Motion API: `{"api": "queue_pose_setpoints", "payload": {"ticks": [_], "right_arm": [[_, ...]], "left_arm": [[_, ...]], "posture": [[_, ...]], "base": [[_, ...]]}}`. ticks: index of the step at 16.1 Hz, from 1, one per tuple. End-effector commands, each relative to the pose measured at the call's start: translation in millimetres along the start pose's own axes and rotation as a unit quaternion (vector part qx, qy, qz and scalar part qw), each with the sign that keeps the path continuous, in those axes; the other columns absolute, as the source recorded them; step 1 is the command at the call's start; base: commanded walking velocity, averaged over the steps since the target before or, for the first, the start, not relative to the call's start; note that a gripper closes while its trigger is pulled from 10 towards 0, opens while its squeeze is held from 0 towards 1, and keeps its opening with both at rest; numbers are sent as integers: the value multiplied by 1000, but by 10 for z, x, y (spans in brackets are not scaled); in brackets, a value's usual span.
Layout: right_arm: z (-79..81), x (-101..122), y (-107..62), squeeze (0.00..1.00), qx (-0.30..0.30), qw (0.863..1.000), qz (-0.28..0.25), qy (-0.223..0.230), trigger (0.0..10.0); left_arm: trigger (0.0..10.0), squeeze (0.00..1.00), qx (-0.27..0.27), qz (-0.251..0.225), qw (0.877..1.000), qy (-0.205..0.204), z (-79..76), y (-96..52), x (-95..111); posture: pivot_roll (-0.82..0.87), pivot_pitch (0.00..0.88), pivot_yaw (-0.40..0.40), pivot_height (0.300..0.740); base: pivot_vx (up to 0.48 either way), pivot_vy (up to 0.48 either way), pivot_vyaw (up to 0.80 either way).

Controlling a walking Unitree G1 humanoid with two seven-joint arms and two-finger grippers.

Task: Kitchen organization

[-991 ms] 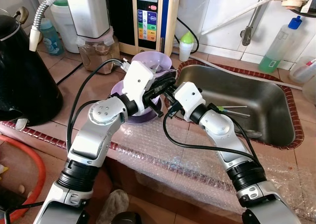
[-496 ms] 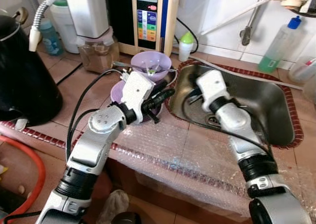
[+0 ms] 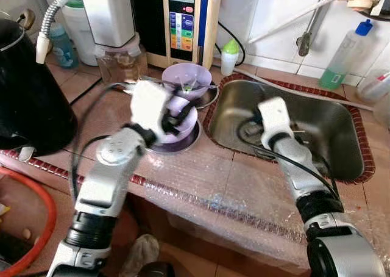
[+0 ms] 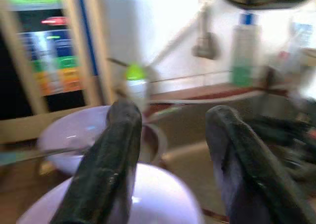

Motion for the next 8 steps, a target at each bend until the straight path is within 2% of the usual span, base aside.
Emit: {"api": "queue_pose_setpoints", "payload": {"ticks": [1, 2, 3, 4, 5, 6, 8], "right_arm": [[-128, -127, -16, 0, -32, 998, 29, 38, 0], [-158, -228, -33, 0, -43, 997, 50, 50, 0], [-171, -302, -45, 0, -50, 994, 66, 70, 3725], [-166, -350, -54, 0, -51, 992, 76, 84, 5176], [-159, -374, -55, 141, -49, 992, 82, 87, 10000], [-149, -452, -67, 1000, -54, 989, 100, 92, 10000], [-151, -517, -85, 1000, -60, 987, 114, 96, 10000]], "left_arm": [[10000, 1000, 68, -6, 998, -8, 223, -69, 17], [10000, 1000, 92, 0, 996, -10, 299, -112, -21], [10000, 1000, 102, 11, 995, -6, 333, -143, -70], [10000, 1000, 108, 23, 994, 4, 357, -171, -117], [10000, 1000, 117, 30, 993, 6, 383, -185, -143], [10000, 1000, 162, 57, 985, 13, 525, -253, -246], [10000, 988, 194, 75, 978, 25, 628, -304, -309]], "posture": [[67, 0, 20, 740], [70, 0, 19, 740], [70, 0, 19, 740], [75, 0, 18, 740], [75, 0, 18, 740], [75, 0, 19, 740], [77, 0, 19, 740]], "base": [[0, 0, 0], [0, 0, 0], [0, 0, 0], [0, 0, 0], [0, 0, 0], [0, 0, 0], [0, 0, 0]]}}
Point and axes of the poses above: a point about 5 cm out from each wrist's last joint towards the gripper, its own y axis pointing out of the wrist towards the gripper, its own x axis along the axis of the wrist's last joint, z = x × y, the point moved 4 cm from there along y, pointing out of the wrist towards the gripper, and after that the axes turned 3 degrees about y, right-handed, at the moved point
